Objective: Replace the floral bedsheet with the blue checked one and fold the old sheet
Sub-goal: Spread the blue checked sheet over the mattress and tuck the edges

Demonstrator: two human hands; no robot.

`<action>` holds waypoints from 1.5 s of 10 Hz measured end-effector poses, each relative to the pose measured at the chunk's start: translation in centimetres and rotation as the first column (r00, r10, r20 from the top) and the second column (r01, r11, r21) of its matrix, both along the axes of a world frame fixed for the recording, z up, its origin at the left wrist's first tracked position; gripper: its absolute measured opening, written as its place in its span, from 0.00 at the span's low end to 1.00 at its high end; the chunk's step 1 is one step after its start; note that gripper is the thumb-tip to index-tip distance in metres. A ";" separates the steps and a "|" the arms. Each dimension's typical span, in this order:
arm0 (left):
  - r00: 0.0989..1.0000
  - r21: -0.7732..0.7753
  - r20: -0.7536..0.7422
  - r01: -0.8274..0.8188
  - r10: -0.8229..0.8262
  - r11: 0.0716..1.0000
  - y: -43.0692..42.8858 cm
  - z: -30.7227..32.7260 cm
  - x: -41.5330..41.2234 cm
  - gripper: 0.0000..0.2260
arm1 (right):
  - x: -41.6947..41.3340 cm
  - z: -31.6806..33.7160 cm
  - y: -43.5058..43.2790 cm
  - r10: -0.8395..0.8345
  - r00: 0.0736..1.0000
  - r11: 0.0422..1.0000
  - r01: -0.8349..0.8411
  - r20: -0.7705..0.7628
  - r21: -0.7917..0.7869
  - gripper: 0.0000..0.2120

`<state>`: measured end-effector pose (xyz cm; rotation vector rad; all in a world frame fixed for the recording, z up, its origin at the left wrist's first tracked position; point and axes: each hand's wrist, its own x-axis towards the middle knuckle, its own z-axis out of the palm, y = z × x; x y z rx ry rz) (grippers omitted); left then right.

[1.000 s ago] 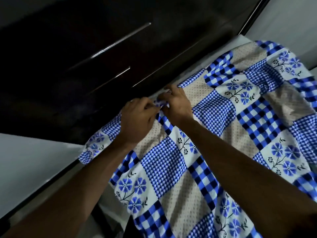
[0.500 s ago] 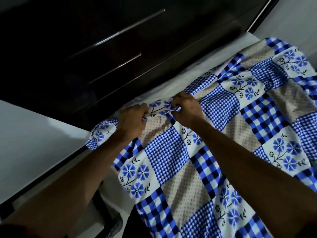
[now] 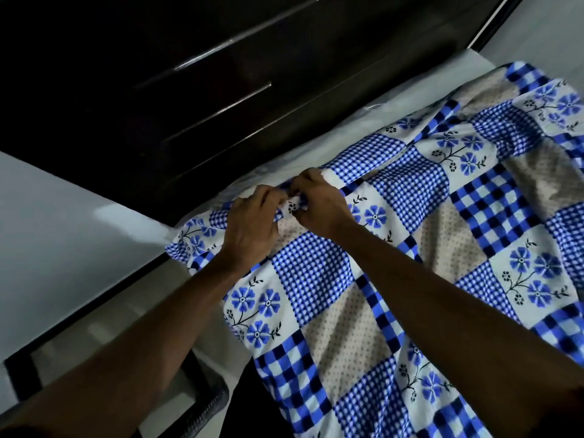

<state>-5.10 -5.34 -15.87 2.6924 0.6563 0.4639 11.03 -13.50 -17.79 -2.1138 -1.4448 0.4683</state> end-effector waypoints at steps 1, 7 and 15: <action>0.990 -0.012 -0.143 0.000 -0.002 1.000 -0.1 -0.8 -0.8 0.25 | 0.3 -0.4 0.0 -0.075 0.997 0.995 0.076 -0.024 0.066 0.12; 0.906 -0.869 -0.420 -0.384 -0.057 0.312 2.5 0.7 -7.9 0.17 | -5.5 0.2 -1.8 0.362 0.930 0.915 -0.341 0.066 -0.216 0.36; 0.730 -0.229 -0.679 -0.313 0.079 0.922 6.8 -10.7 -9.0 0.39 | -13.9 0.9 -0.5 0.428 0.900 0.710 -0.391 -0.083 -0.586 0.46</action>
